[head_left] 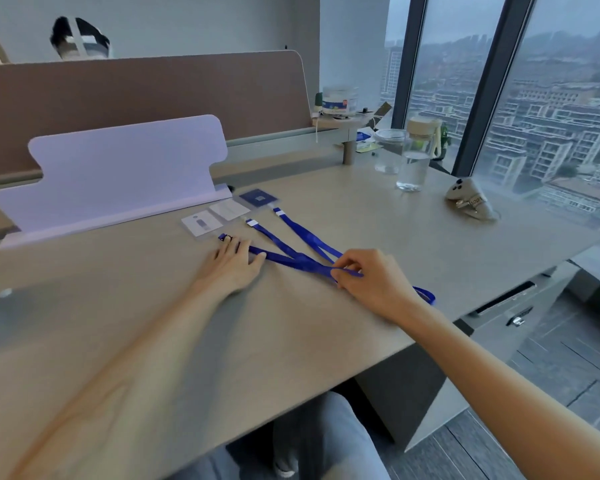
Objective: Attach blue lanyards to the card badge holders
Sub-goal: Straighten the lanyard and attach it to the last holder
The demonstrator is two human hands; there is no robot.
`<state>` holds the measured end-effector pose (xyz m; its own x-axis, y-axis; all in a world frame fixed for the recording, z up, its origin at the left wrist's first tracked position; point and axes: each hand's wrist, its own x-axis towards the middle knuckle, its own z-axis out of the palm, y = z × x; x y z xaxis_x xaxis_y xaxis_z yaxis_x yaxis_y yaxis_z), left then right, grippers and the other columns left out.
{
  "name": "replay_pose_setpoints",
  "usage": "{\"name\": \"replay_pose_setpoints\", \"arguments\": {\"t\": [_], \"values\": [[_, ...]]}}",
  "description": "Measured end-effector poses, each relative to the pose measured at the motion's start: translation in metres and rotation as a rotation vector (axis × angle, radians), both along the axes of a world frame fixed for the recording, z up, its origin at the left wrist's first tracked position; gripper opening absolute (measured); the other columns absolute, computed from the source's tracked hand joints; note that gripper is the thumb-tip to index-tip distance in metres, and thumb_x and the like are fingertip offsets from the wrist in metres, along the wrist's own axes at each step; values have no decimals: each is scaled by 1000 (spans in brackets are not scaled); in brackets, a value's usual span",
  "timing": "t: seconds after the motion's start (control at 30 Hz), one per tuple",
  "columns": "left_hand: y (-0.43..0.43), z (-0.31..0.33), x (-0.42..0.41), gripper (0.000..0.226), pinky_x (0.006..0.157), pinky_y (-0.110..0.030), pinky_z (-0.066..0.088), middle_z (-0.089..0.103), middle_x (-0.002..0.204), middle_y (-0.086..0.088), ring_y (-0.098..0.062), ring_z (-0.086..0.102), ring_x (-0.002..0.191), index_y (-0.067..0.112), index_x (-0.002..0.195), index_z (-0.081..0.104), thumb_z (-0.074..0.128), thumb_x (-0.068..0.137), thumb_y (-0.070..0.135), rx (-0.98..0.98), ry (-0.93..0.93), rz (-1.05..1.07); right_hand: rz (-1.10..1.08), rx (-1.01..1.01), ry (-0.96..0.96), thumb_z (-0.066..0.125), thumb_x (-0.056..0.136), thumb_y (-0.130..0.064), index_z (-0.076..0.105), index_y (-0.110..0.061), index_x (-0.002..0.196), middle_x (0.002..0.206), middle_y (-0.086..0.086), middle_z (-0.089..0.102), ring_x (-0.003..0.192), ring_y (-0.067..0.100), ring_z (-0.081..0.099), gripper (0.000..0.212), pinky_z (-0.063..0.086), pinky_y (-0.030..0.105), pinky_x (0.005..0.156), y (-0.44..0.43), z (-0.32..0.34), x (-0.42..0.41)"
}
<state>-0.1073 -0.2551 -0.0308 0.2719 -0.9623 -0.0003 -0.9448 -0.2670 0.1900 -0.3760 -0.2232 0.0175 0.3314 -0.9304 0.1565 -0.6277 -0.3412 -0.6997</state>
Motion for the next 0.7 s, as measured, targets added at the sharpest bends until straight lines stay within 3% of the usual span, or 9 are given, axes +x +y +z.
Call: {"name": "replay_pose_setpoints", "arguments": {"t": [0.13,0.23,0.3,0.4,0.5,0.7], "values": [[1,-1,0,63,118,-42,11,9,162,-2,-21,1,150,20,152,17,20,99,54,29,-18,-2,-49,-171,-14,59,89,-25,69,-30,85,75,-12,68,66,10,61,12,49,30,61,21,-6,-37],[1,-1,1,63,120,-43,10,9,162,-5,-22,0,150,18,151,20,21,99,53,7,-30,14,-61,-243,-67,60,89,-22,68,-30,86,73,-15,65,68,6,58,12,44,20,59,32,-16,-58],[8,-1,-8,57,121,-40,9,11,162,-7,-23,3,150,16,151,25,27,101,45,-87,-1,-13,-57,-224,-113,60,90,-22,67,-31,87,73,-17,63,68,5,56,12,39,16,58,35,-23,-63],[26,-4,-39,48,119,-35,14,22,160,-4,-18,14,148,16,148,34,34,103,30,-249,125,-144,-17,-238,-98,60,91,-22,67,-32,92,82,-17,65,72,5,58,12,45,21,62,36,-29,-62],[36,-9,-56,48,121,-34,13,22,160,1,-13,15,148,20,149,33,29,103,34,-157,114,-211,13,-284,-51,59,92,-23,67,-29,95,86,-16,63,73,7,57,10,46,24,64,41,-30,-61],[31,-8,-54,57,121,-36,8,6,162,8,-10,4,149,28,154,15,20,101,48,-6,-28,-168,-85,-339,-29,61,91,-24,68,-26,88,72,-20,52,64,3,50,8,38,20,60,51,-35,-85]]}}
